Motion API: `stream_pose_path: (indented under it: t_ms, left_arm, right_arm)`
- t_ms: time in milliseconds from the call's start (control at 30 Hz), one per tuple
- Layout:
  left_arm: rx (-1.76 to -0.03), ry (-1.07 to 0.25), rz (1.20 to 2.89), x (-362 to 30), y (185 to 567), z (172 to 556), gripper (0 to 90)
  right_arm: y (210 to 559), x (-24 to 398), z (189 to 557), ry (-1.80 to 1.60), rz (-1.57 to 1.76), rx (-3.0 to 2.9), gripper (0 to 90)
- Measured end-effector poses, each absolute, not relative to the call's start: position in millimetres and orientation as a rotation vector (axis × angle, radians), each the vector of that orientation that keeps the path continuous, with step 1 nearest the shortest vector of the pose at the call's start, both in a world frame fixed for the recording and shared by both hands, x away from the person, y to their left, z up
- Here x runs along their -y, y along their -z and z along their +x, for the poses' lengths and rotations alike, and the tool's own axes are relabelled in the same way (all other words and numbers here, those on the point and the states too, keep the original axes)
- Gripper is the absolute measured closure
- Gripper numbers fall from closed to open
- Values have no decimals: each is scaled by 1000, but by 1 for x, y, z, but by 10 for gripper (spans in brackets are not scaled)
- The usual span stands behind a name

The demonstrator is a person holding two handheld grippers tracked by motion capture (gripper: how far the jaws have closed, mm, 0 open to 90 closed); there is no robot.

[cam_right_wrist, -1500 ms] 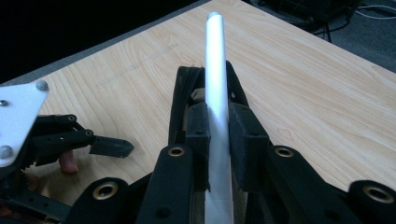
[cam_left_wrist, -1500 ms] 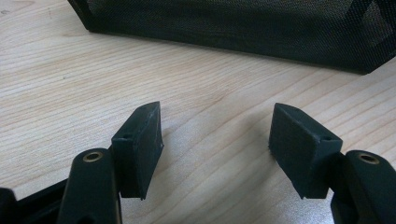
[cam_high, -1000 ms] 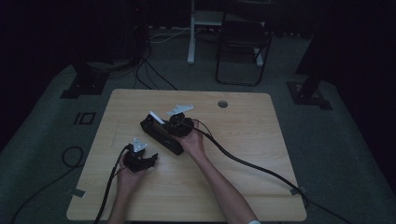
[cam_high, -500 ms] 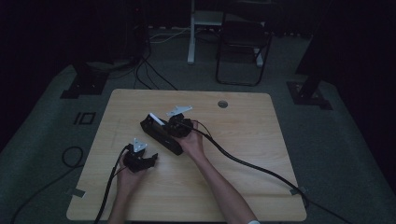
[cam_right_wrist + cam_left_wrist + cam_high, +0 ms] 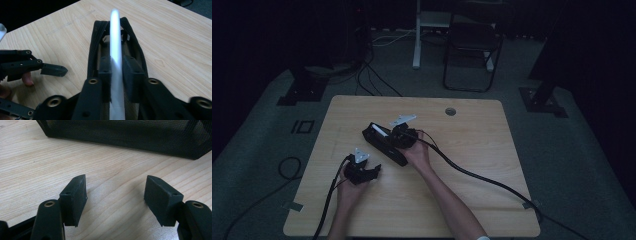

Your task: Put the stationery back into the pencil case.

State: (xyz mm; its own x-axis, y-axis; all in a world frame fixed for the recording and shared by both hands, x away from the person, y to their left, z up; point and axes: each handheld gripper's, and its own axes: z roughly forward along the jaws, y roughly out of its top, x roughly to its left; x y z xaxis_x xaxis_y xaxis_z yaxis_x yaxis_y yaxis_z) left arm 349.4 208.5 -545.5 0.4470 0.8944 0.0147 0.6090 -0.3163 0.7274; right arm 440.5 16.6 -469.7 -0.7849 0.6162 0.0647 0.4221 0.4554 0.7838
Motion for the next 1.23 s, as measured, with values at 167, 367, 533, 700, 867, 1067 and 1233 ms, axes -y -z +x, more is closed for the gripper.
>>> stream_pose_path:
  t_ms: [167,367,533,700,867,1067,1233]
  left_arm:
    - [-1253,-558,2044,-208,546,349,350]
    - [-1253,-558,2044,-208,546,349,349]
    - [-1256,-559,2036,-208,546,349,349]
    - [-1254,-559,2039,-208,546,349,349]
    - [-1255,-559,2037,-208,546,349,349]
    - [-1254,-560,2036,-208,546,349,349]
    - [-1255,-560,2035,-208,546,350,349]
  right_arm:
    - [470,-17,440,-1234,892,-2471,643]
    - [465,-15,437,-1246,875,-2456,554]
    - [457,-13,434,-1263,856,-2461,501]
    - [450,-10,429,-1248,835,-2466,485]
    - [441,-5,425,-1252,833,-2450,480]
    - [433,-1,423,-1258,817,-2436,478]
    - [432,2,423,-1244,813,-2437,474]
